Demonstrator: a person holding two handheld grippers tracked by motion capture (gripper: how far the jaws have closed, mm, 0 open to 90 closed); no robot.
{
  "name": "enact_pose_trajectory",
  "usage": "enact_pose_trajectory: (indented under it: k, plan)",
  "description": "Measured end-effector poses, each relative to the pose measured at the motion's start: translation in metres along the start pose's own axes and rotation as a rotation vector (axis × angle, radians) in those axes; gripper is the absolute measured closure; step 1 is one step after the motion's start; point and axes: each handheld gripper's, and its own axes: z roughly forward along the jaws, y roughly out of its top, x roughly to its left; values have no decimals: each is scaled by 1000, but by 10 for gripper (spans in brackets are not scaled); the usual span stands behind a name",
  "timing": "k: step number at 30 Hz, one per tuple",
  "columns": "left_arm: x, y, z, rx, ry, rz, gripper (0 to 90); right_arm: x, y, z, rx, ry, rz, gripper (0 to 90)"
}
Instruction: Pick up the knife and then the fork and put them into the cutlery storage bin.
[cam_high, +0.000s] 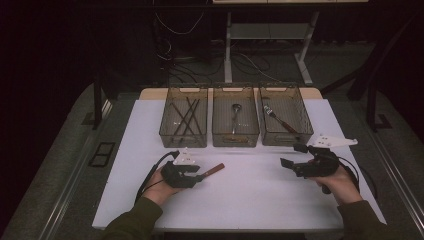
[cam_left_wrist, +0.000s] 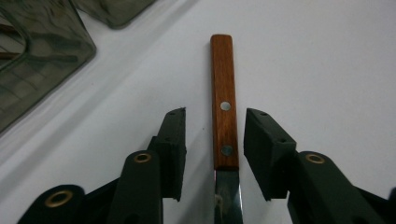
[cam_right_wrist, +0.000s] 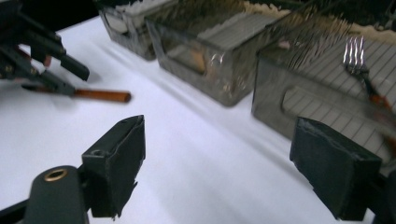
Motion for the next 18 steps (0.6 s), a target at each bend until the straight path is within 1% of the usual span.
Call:
enact_pose_trajectory:
  k: [5, 7, 8, 10, 13, 16, 18]
  plan:
    - [-3, 0, 3, 27, -2, 20, 666, 11, -17, 2, 11, 13, -12, 184]
    - [-3, -1, 3, 25, -4, 26, 685, 17, -23, 3, 15, 16, -15, 184]
    - [-4, -1, 3, 23, -7, 26, 702, 20, -26, 3, 20, 24, -15, 182]
    - [-5, -2, 3, 19, -9, 31, 727, 25, -31, 4, 28, 47, -29, 145]
    - [-6, -2, 3, 17, -12, 38, 757, 31, -38, 5, 37, 59, -34, 145]
    - [-6, -2, 3, 19, -9, 57, 764, 36, -43, 6, 42, 72, -39, 145]
    - [-6, -2, 3, 18, -9, 62, 768, 38, -46, 6, 50, 72, -42, 144]
